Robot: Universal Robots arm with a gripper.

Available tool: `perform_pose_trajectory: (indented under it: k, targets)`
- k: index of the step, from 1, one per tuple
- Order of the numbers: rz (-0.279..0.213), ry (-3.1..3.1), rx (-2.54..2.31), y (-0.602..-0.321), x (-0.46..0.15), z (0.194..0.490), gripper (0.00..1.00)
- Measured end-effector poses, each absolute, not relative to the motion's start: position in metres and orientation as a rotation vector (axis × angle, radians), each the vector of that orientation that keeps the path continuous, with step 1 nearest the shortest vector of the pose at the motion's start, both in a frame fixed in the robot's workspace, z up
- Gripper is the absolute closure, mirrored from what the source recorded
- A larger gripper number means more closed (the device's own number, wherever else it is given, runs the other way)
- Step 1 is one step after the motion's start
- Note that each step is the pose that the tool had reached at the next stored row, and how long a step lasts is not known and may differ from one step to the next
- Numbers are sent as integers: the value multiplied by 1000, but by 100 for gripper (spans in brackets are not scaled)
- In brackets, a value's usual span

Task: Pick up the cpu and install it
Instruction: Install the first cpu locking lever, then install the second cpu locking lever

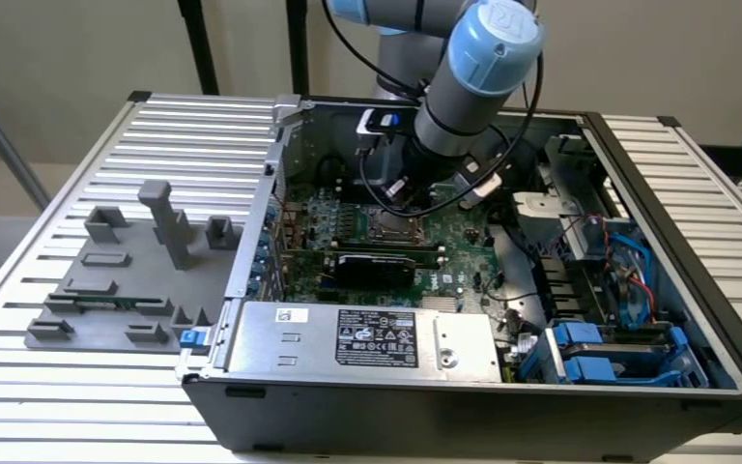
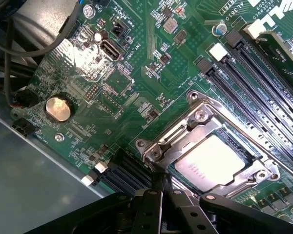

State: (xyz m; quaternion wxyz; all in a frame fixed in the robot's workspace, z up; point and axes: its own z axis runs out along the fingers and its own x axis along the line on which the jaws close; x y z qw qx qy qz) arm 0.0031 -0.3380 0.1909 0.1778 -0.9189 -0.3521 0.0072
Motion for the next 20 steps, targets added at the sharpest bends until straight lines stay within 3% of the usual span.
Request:
perform_pose_trajectory:
  k: [20]
  targets:
    - [18, -995, -2596, -338, 3, 197, 89]
